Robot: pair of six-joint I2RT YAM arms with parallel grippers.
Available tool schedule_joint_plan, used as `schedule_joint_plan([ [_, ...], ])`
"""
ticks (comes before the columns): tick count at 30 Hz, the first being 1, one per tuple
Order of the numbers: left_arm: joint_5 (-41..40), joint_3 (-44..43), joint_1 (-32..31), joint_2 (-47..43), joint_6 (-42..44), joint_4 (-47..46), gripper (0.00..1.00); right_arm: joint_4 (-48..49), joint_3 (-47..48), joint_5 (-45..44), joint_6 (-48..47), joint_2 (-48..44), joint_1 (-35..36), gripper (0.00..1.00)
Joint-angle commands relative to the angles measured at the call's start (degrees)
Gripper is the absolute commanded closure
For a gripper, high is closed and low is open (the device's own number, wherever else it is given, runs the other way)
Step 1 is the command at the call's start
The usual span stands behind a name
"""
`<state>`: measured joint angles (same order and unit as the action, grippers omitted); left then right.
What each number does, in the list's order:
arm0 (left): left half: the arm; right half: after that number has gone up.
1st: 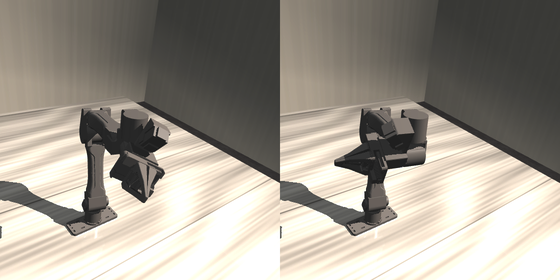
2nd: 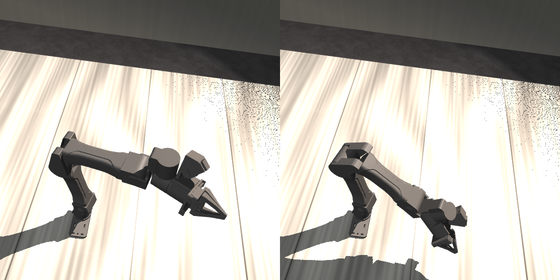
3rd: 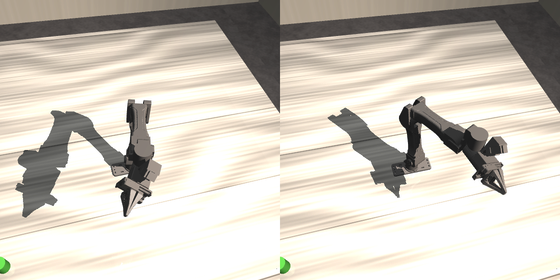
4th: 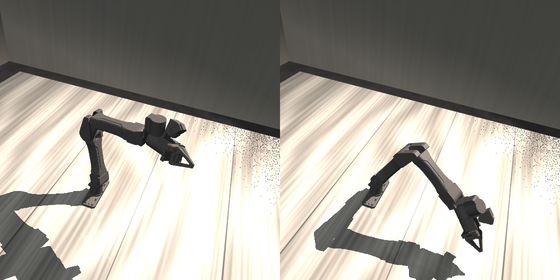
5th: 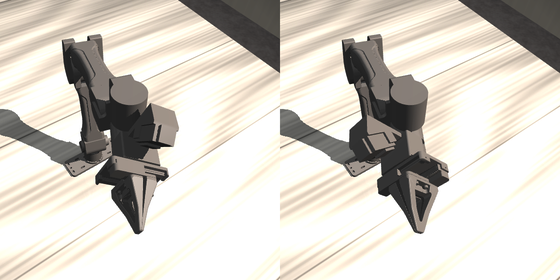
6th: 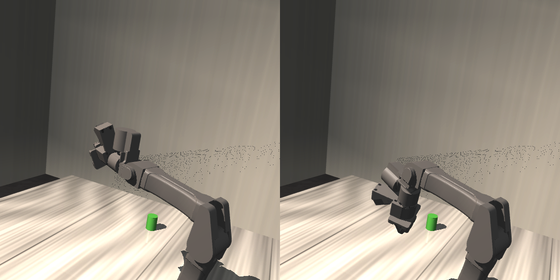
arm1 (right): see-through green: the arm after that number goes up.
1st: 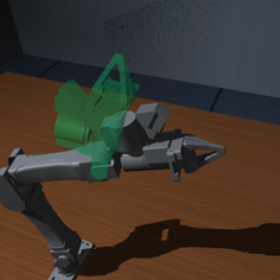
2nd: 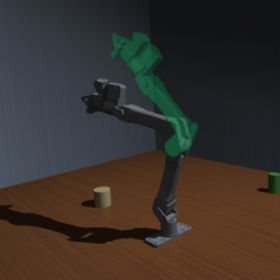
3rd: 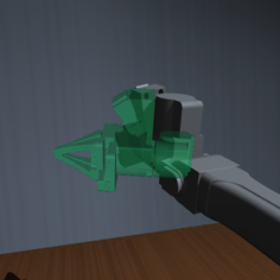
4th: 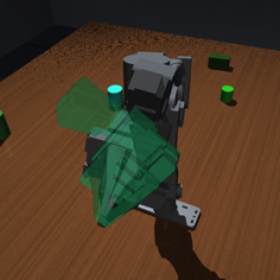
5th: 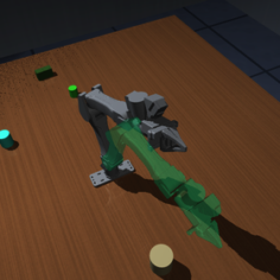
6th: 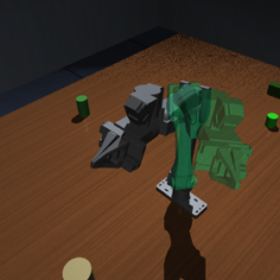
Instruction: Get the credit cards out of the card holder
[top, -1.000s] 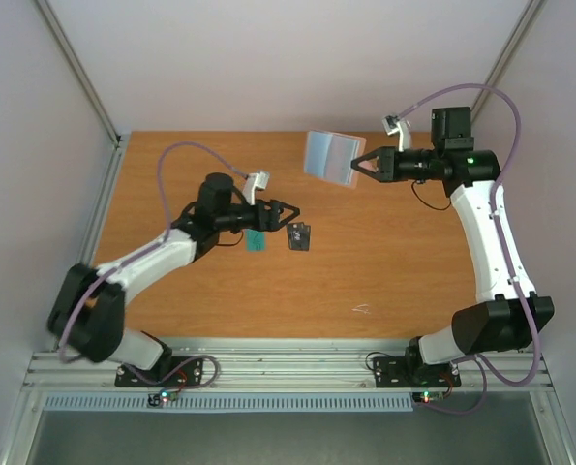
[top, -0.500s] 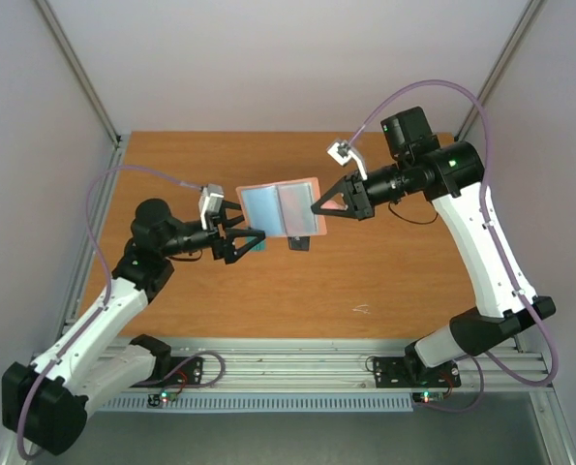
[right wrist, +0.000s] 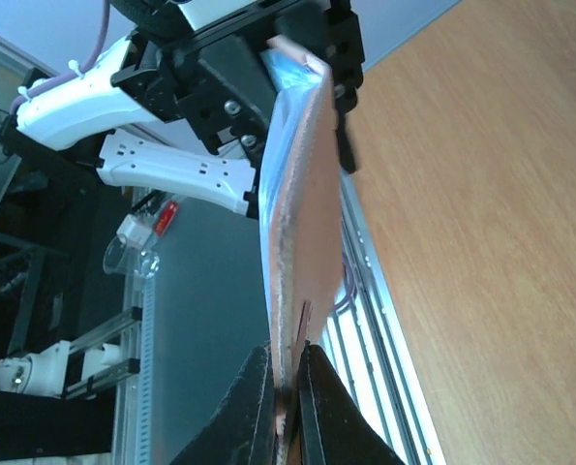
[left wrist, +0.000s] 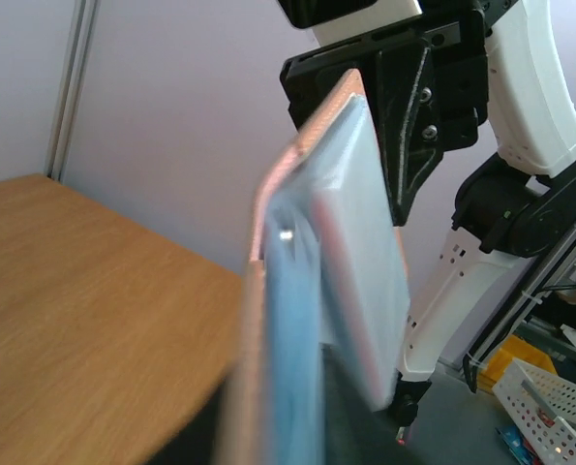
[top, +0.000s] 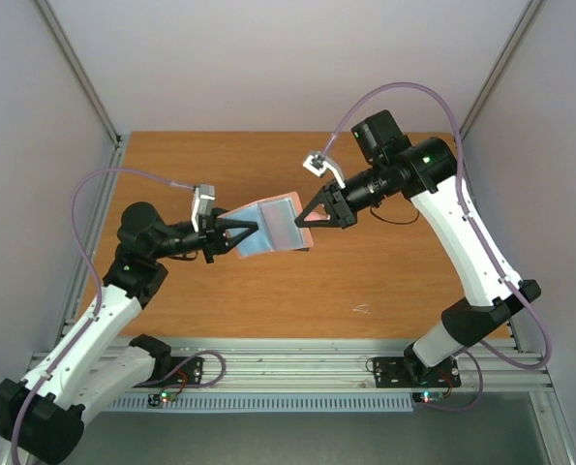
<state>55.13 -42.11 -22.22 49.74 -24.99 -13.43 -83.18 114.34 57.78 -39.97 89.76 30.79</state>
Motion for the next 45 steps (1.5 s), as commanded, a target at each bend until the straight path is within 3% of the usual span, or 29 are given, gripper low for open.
schedule_joint_plan([
  [1,-0.8,-0.8,0.1,-1.0,-1.3,-2.7,0.99,1.2,2.1,0.1,-0.9,1.0,1.4,0.93],
  [7,-0.1,-1.8,0.0,-0.6,0.0,-3.8,1.0,14.1,-2.8,-12.5,4.5,-0.8,6.7,0.76],
  [13,-0.6,-1.6,0.0,-0.9,-0.2,-5.2,1.0,26.5,-8.6,-20.8,8.4,-2.9,9.1,0.72],
  [18,-3.1,-0.6,0.6,-1.6,-1.3,-5.7,1.0,23.3,-7.2,-14.1,4.7,-4.2,8.9,0.5],
  [19,-3.3,-0.5,0.8,-1.8,-1.2,-5.8,1.0,22.0,-7.2,-14.1,3.4,-4.8,8.7,0.43],
  [22,-2.6,-0.6,0.9,-2.2,-0.3,-5.6,1.0,18.5,-7.2,-18.0,1.1,-6.4,7.2,0.35],
  [29,-0.8,-1.0,0.9,-2.7,1.2,-4.9,1.0,13.2,-6.1,-20.2,-1.4,-7.6,4.2,0.33],
  [37,-0.5,-1.1,0.9,-2.6,1.4,-4.8,1.0,8.6,-2.6,-23.9,-0.6,-3.4,4.0,0.43],
  [45,-0.2,-1.4,0.9,-2.0,1.4,-4.9,1.0,14.5,-4.4,-31.9,2.0,-2.3,7.3,0.47],
])
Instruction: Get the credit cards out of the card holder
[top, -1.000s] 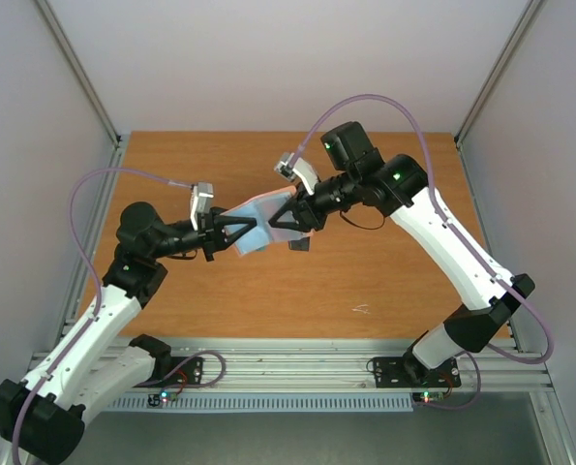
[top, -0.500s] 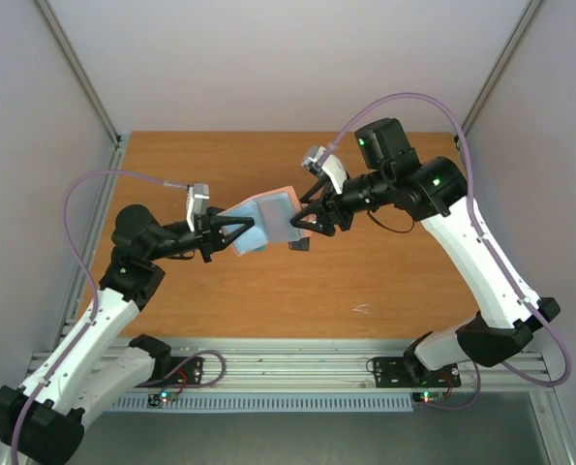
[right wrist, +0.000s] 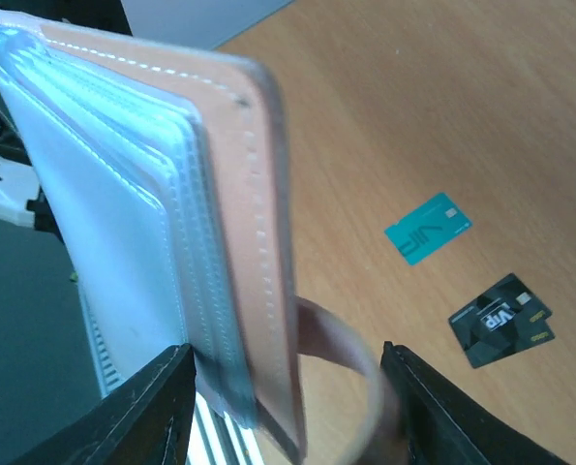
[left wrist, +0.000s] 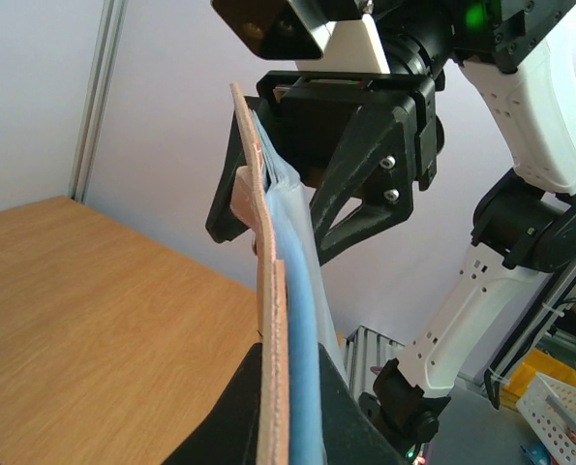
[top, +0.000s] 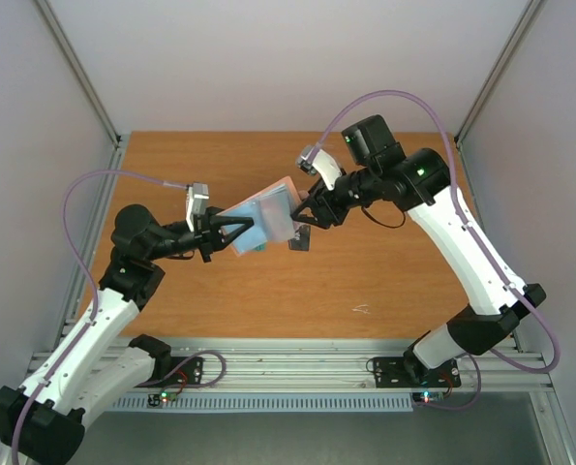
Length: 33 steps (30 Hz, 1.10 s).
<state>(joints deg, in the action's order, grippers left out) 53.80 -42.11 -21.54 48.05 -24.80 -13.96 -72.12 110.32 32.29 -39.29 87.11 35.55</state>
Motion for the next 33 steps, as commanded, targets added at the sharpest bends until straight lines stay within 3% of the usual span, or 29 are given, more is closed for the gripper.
schedule_joint_plan([
  [1,1.1,-1.5,0.3,-0.2,1.2,-4.4,1.0,5.7,-0.9,-6.5,1.5,0.2,3.2,0.46],
  [6,1.1,-1.6,0.3,0.1,1.0,-4.4,1.0,12.2,-2.7,-4.7,2.5,0.2,5.2,0.43],
  [18,0.0,-1.4,0.3,0.8,0.2,-5.4,1.0,14.5,0.9,3.3,3.7,3.7,8.2,0.36],
  [22,-1.0,-1.0,0.3,0.6,-0.2,-5.3,1.0,12.8,1.8,5.0,3.5,3.2,8.2,0.47],
  [27,-8.4,-0.4,0.3,0.8,-1.3,-4.2,0.99,10.5,2.8,4.6,4.9,3.3,8.2,0.8],
  [30,-8.1,-0.6,0.4,0.9,-1.2,-3.9,0.82,10.1,3.2,3.2,6.9,4.1,8.2,0.98],
  [33,-6.8,-0.8,0.4,0.9,-1.0,-3.2,0.54,10.4,3.2,2.4,8.7,4.7,8.2,0.99],
])
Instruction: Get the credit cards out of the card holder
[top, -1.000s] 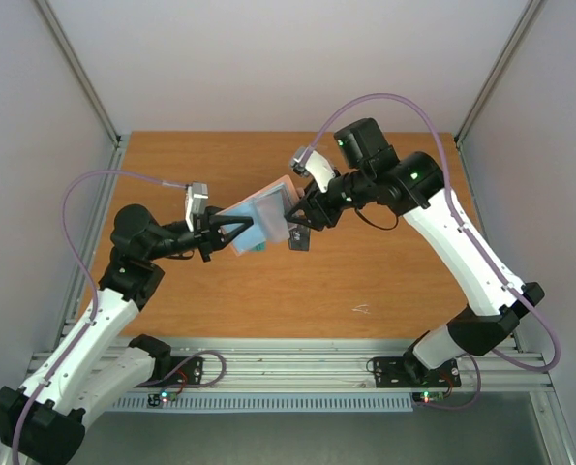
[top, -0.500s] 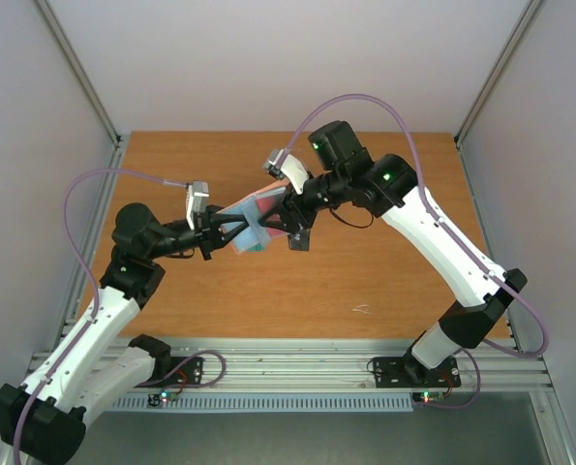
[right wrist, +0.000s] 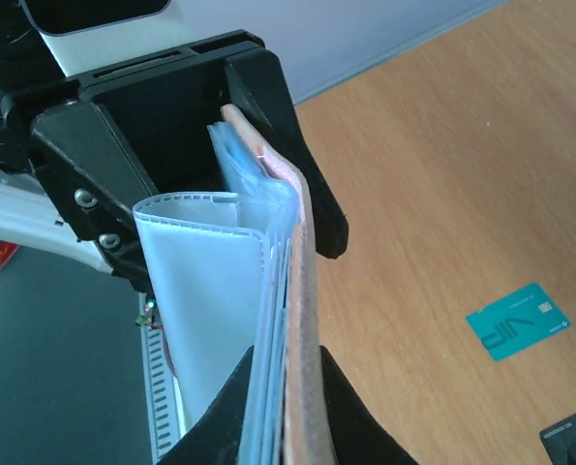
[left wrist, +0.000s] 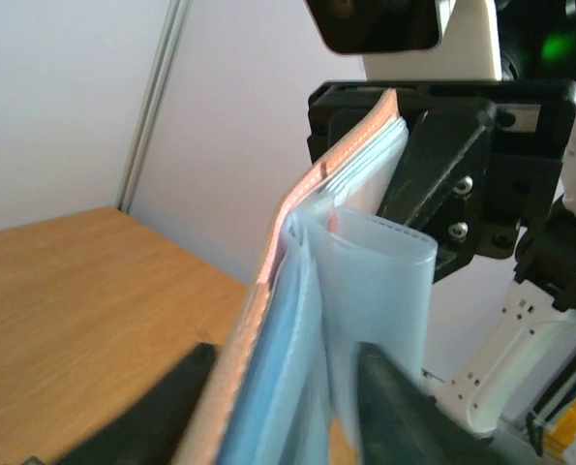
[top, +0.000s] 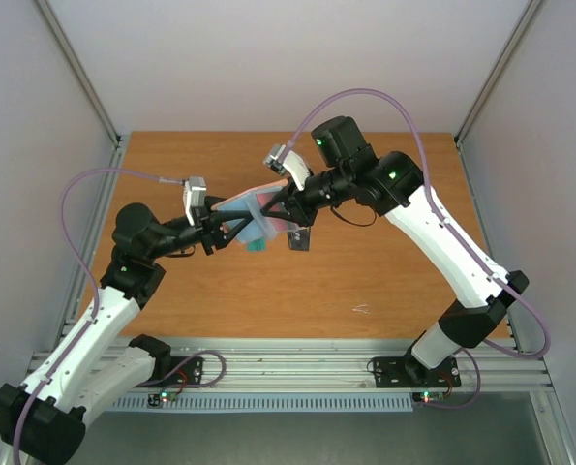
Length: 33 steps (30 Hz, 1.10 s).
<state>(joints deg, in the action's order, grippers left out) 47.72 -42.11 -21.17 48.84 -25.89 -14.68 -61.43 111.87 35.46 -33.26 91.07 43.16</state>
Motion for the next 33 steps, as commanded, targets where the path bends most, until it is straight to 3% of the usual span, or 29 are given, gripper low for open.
schedule_joint_plan([
  [1,-0.7,-0.8,0.0,0.1,0.2,-2.2,0.46,0.1,1.7,-1.3,3.4,0.9,0.6,0.99],
  [5,-2.0,-0.7,0.0,0.4,0.1,-2.0,0.29,1.0,2.8,-0.2,6.3,2.4,0.6,0.99],
  [10,-5.0,-0.8,0.0,0.4,0.5,-0.7,0.28,0.5,4.2,0.5,5.4,2.4,1.7,0.99],
  [12,-4.8,-0.7,0.0,0.4,0.5,-0.7,0.41,0.0,4.2,1.0,4.3,1.8,1.7,0.99],
  [14,-4.8,-0.5,0.0,0.1,0.4,-0.7,0.66,-0.6,4.0,1.1,2.9,0.9,1.7,0.97],
  [16,-4.9,-0.3,0.0,-0.1,0.3,-0.8,0.93,-1.1,3.3,0.1,1.6,-0.4,1.5,0.85],
  [17,-5.0,-0.1,0.0,-0.2,0.2,-0.9,0.99,-1.1,2.6,-0.5,1.2,-1.3,1.1,0.78],
  [22,-4.9,0.2,0.0,-0.5,-0.5,-1.0,1.0,-2.7,0.4,0.7,-0.5,-4.6,-3.2,0.57],
  [33,-4.2,0.1,0.1,-0.6,-0.3,-1.3,1.0,-6.3,0.3,3.0,-0.1,-3.6,-6.5,0.54],
])
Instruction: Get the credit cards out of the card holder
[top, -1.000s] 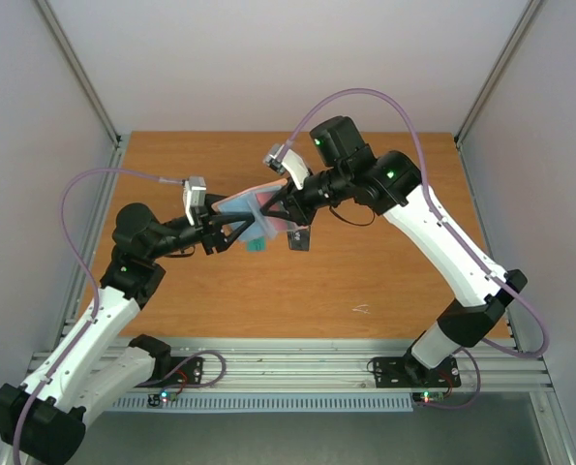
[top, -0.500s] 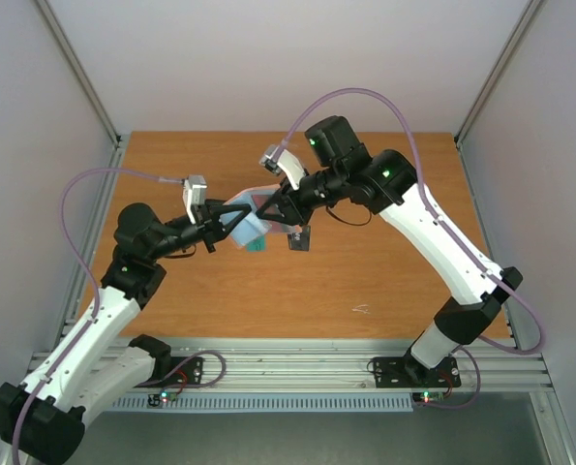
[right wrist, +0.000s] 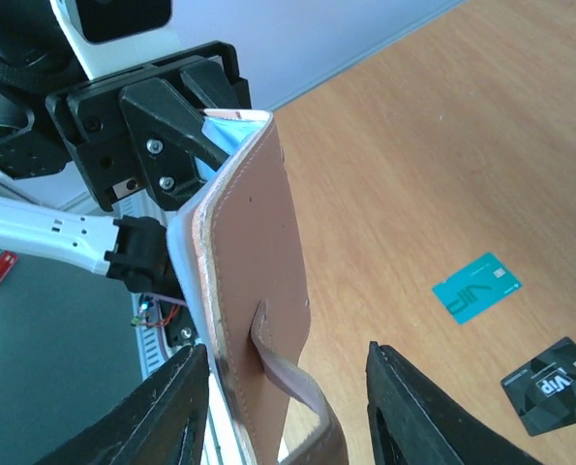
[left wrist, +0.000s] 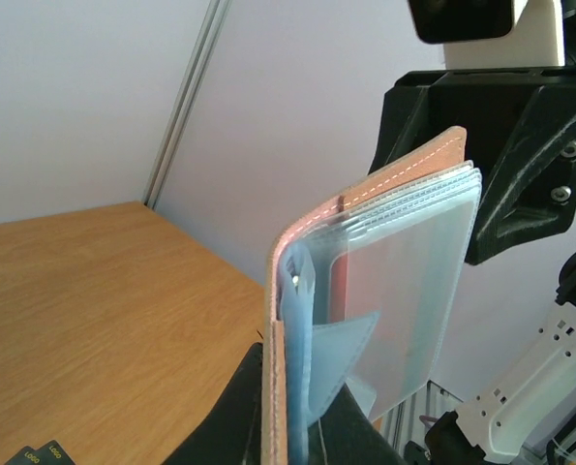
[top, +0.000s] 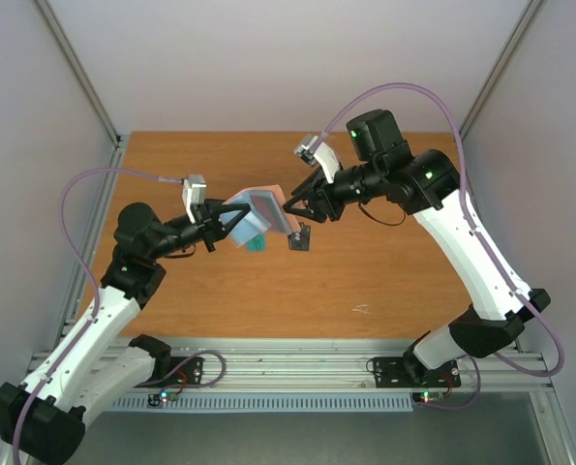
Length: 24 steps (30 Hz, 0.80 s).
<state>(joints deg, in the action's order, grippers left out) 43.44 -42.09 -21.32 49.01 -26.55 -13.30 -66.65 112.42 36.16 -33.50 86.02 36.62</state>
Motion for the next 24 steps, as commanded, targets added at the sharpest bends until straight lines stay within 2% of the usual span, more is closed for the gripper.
schedule_joint_plan([
  [1,-0.1,0.0,0.2,-0.8,0.2,-2.5,1.0,-1.1,-0.2,3.3,0.3,1.8,0.0,0.53],
  [6,-4.2,-1.7,0.2,-0.8,0.0,2.5,1.0,-1.1,-0.6,9.3,-0.7,1.8,0.3,0.4],
  [9,-5.0,-3.1,0.2,-0.8,0.1,5.8,1.0,0.5,-2.2,9.9,-0.8,0.6,0.8,0.38],
  [13,-4.2,-2.3,0.2,-0.9,-0.4,4.1,1.0,1.8,-4.1,7.4,0.4,0.9,1.4,0.45],
  [19,-3.6,-2.1,0.2,-0.7,-1.3,2.6,1.0,2.0,-5.5,4.2,0.2,1.6,1.5,0.79],
  [22,-3.4,-1.8,0.2,-0.8,-1.7,2.2,1.0,2.5,-6.2,3.6,0.6,1.3,1.6,0.81],
  [24,-3.6,-1.8,0.2,-0.7,-1.8,2.3,1.0,2.6,-6.4,3.5,1.1,1.6,1.6,0.69],
])
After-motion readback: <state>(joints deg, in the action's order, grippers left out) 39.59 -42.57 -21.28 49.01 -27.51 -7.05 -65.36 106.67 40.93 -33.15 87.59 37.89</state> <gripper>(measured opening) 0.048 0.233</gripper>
